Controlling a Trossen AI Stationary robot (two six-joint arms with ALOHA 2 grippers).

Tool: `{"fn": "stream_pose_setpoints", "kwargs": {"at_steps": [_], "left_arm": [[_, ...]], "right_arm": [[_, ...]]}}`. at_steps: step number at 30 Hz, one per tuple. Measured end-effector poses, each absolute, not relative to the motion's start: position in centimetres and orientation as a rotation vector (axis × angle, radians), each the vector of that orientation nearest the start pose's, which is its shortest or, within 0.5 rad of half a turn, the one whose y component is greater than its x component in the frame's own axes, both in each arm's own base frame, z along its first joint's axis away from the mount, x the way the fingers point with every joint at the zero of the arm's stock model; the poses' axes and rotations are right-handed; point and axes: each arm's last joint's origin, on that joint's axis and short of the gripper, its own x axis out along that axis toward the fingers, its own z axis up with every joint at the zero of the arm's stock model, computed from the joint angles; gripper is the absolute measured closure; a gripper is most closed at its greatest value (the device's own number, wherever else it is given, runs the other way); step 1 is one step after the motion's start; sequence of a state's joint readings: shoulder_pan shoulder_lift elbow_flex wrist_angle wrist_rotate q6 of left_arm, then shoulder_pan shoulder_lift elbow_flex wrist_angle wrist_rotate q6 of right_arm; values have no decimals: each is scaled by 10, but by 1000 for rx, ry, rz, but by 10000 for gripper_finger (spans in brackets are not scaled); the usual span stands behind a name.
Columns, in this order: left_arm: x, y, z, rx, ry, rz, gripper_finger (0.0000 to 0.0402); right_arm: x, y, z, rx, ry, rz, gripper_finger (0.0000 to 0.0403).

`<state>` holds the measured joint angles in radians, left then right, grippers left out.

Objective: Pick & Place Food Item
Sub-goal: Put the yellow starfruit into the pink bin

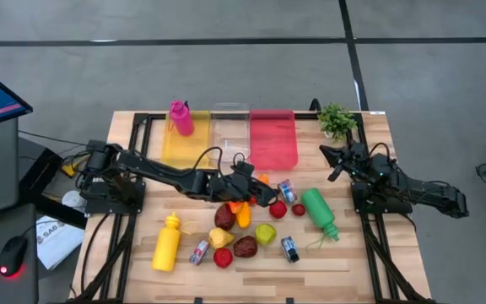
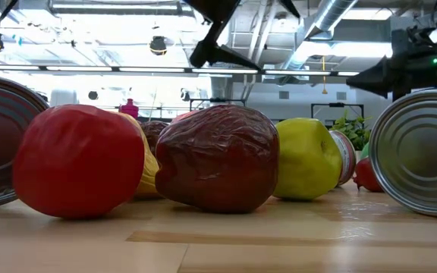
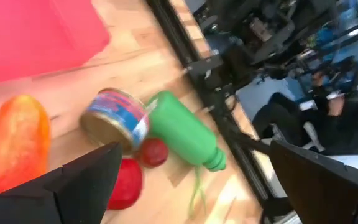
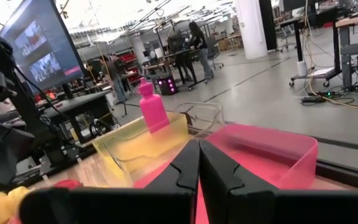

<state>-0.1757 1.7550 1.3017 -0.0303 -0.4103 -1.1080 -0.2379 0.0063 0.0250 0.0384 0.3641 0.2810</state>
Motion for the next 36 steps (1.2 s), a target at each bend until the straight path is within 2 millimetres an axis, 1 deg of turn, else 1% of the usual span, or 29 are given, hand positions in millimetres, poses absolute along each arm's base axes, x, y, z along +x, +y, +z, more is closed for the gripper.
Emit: {"fn": "stream_pose_setpoints", "kwargs": {"at_steps": [3, 7, 10, 15, 17, 20, 24, 28, 32, 36], "left_arm": [[395, -57, 270, -957, 254, 443, 10], [393, -49, 284, -983, 188, 426, 21], [391, -45, 291, -986, 165, 426, 26], [390, -43, 289, -935, 190, 434, 32], [389, -42, 285, -962, 214, 460, 34], [386, -38, 280, -1058, 237, 522, 38], [375, -37, 282, -1134, 286, 585, 46], [363, -36, 286, -1130, 352, 617, 57], [348, -34, 293, -1127, 401, 660, 63], [334, -33, 290, -1143, 496, 740, 64]], "right_arm": [[89, -32, 174, 275, -128, -592, 397], [89, -32, 173, 274, -120, -592, 397], [89, -32, 173, 274, -119, -593, 397], [89, -32, 173, 272, -118, -593, 397], [89, -32, 173, 271, -117, -593, 397], [89, -32, 173, 272, -116, -593, 397], [89, -32, 173, 271, -116, -593, 397], [89, -32, 173, 262, -112, -594, 397], [89, -32, 173, 193, -91, -596, 397], [89, -32, 173, 180, -87, -597, 397]]}}
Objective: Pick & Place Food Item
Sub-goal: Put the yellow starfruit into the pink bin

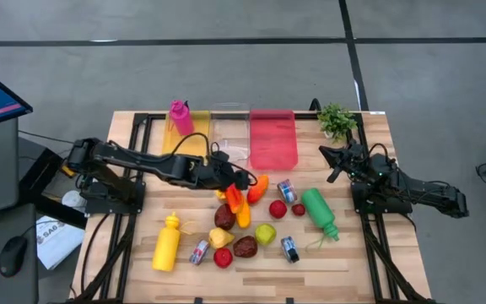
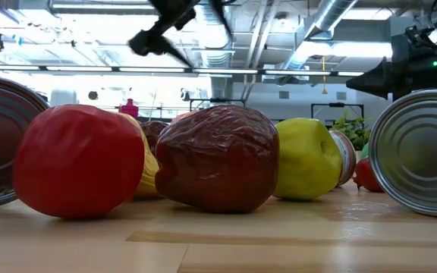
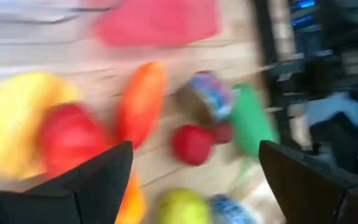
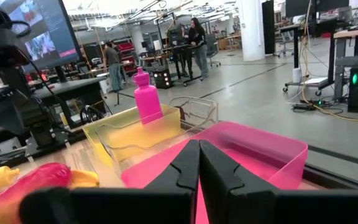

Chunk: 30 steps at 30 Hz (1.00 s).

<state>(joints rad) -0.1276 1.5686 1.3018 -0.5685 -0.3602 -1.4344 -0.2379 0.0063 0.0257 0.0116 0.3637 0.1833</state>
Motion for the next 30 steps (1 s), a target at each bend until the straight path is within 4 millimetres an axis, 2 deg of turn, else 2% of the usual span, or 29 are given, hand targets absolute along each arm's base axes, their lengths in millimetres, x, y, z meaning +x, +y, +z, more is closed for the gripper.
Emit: {"fn": "stream_pose_setpoints", "kwargs": {"at_steps": [5, 14, 30], "left_arm": [[324, -32, 282, -1165, 604, 825, 64], [326, -16, 283, -1258, 554, 886, 64], [326, -18, 282, -1263, 570, 876, 64]], "right_arm": [[89, -32, 173, 180, -86, -597, 397], [89, -32, 173, 180, -86, -597, 397], [89, -32, 173, 180, -85, -598, 397]]}}
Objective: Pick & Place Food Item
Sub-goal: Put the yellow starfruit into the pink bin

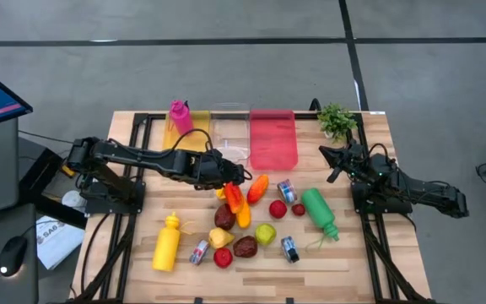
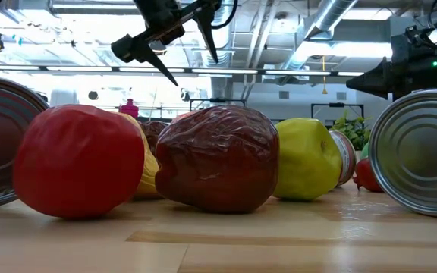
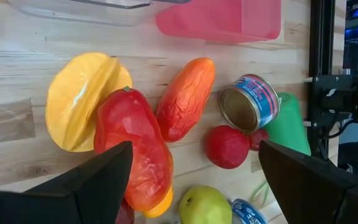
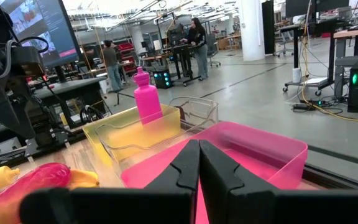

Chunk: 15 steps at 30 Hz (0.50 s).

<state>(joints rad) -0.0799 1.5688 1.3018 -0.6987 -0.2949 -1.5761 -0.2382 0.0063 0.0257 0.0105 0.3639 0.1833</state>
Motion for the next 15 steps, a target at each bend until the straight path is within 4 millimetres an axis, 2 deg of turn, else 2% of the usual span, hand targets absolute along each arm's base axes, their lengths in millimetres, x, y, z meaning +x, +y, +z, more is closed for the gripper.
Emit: {"fn": "stream_pose_setpoints", "kwargs": {"at_steps": [12, 15], "left_arm": [[326, -20, 282, -1263, 573, 869, 64], [327, -20, 276, -1269, 566, 857, 64]], "right_arm": [[89, -32, 173, 180, -85, -598, 397], [89, -32, 173, 180, -85, -598, 397]]}}
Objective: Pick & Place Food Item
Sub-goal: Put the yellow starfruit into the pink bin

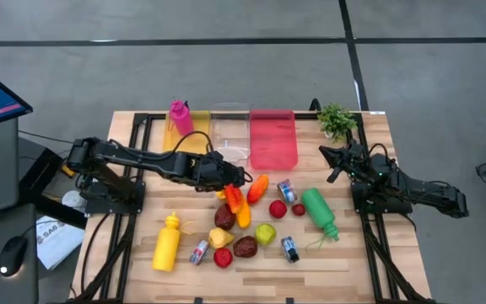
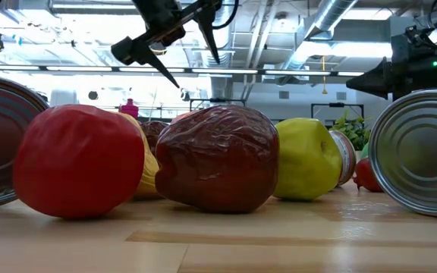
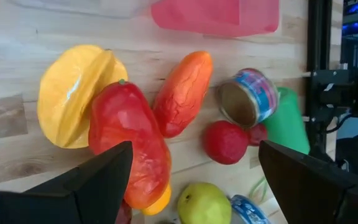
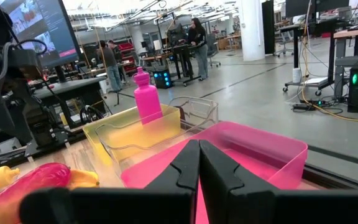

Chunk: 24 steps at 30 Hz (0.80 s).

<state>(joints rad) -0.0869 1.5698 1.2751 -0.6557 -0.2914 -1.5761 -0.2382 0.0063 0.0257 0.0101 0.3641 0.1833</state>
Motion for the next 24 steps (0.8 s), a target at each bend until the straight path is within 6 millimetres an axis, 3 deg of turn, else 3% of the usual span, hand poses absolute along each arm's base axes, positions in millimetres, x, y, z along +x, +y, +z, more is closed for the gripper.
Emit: {"fn": "stream_pose_setpoints", "kwargs": {"at_steps": [10, 18, 24], "left_arm": [[332, -22, 250, -1323, 470, 763, 64], [327, -23, 231, -1349, 515, 752, 64], [325, -23, 227, -1374, 545, 745, 64]], "right_arm": [[89, -32, 173, 173, -83, -598, 397], [89, -32, 173, 172, -83, -598, 397], [89, -32, 173, 172, -83, -598, 397]]}}
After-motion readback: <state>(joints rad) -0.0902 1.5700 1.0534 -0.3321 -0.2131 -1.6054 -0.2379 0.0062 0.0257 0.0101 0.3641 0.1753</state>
